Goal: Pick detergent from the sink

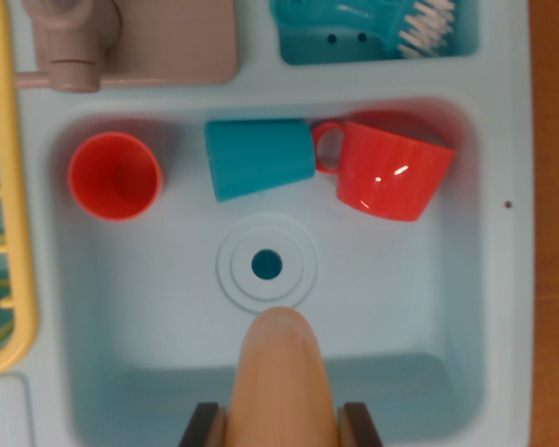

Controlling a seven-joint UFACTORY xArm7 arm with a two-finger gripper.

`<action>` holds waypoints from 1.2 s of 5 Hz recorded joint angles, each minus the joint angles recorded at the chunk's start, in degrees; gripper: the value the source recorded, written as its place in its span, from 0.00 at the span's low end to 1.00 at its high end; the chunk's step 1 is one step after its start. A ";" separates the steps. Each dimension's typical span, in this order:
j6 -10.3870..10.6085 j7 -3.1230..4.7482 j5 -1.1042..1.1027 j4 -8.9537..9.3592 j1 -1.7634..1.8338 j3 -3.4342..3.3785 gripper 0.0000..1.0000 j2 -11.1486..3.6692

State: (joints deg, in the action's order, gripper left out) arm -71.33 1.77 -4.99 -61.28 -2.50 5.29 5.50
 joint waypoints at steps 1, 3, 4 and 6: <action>-2.59 0.13 0.03 -1.76 0.04 -0.04 1.00 0.83; -5.08 0.25 0.05 -3.46 0.07 -0.09 1.00 1.64; -7.33 0.35 0.08 -4.98 0.10 -0.12 1.00 2.36; -9.34 0.45 0.10 -6.35 0.13 -0.16 1.00 3.00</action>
State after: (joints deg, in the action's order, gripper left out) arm -80.67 2.23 -4.89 -67.63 -2.37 5.13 8.51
